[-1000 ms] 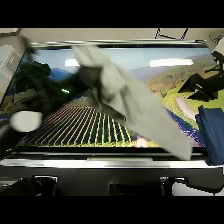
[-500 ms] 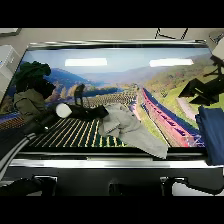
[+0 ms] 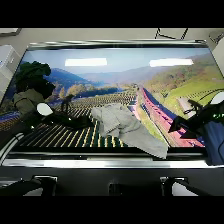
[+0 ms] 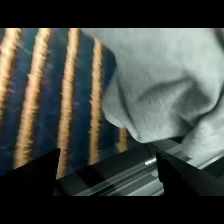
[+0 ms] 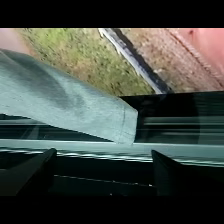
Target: Fold the clothes and pants, and hang the long-sleeved shirts on hangers.
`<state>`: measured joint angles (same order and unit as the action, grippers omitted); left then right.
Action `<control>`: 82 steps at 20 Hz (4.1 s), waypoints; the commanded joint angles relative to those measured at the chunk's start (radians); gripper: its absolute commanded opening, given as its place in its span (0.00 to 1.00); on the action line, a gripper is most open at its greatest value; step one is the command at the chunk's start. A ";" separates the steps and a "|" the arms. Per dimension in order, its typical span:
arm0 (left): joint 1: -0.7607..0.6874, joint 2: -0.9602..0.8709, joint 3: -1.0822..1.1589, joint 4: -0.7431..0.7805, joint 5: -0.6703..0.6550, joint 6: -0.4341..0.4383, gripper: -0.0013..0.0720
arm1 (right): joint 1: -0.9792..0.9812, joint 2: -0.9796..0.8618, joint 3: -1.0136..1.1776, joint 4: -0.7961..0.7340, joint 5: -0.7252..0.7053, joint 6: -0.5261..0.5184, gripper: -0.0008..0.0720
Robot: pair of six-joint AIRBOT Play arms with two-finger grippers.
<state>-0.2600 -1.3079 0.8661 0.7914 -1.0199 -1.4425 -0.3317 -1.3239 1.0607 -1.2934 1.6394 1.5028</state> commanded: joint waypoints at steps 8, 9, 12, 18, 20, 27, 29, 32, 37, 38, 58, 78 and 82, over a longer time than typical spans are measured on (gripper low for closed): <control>-0.201 -0.131 -0.135 -0.462 0.368 0.262 0.61 | 0.000 0.061 -0.240 -0.031 -0.107 0.000 1.00; -0.201 -0.133 -0.135 -0.463 0.386 0.253 0.52 | 0.000 0.061 -0.256 -0.031 -0.119 0.000 1.00; -0.203 -0.132 -0.135 -0.463 0.390 0.254 0.07 | 0.000 0.061 -0.315 -0.028 -0.157 0.000 1.00; -0.203 -0.105 -0.135 -0.444 0.377 0.258 0.06 | 0.000 0.061 -0.457 0.150 -0.271 -0.057 0.99; -0.203 -0.081 -0.135 -0.435 0.378 0.258 0.06 | 0.000 0.061 -0.472 0.234 -0.301 -0.072 0.88; -0.179 0.018 -0.132 -0.317 0.372 0.257 0.06 | 0.000 0.074 -0.417 0.360 -0.254 -0.117 0.06; -0.105 0.103 -0.083 -0.174 0.303 0.241 0.06 | -0.003 0.131 -0.267 0.366 -0.247 -0.124 0.06; 0.076 0.274 0.134 0.098 0.138 0.133 0.06 | -0.002 0.253 0.127 0.361 -0.376 -0.139 0.06; 0.288 0.520 0.629 0.111 0.088 0.133 0.06 | -0.002 0.420 0.654 0.253 -0.652 -0.095 0.06; 0.309 0.548 0.691 0.111 0.089 0.132 0.06 | -0.002 0.447 0.688 0.217 -0.640 -0.064 0.06; 0.015 -0.150 0.481 0.091 -0.031 0.258 0.06 | 0.000 0.403 -0.186 0.060 -0.238 0.072 0.06; 0.593 0.035 -0.281 -0.035 -0.248 0.210 0.82 | 0.000 0.398 -0.388 0.085 -0.290 0.004 0.07; 0.504 0.033 -0.403 -0.242 -0.078 0.294 0.69 | 0.000 0.398 -0.388 0.089 -0.279 0.013 0.07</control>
<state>0.2741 -1.2873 0.5812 0.7216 -1.2312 -1.2232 -0.3321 -0.9249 0.6731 -1.2076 1.3529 1.5078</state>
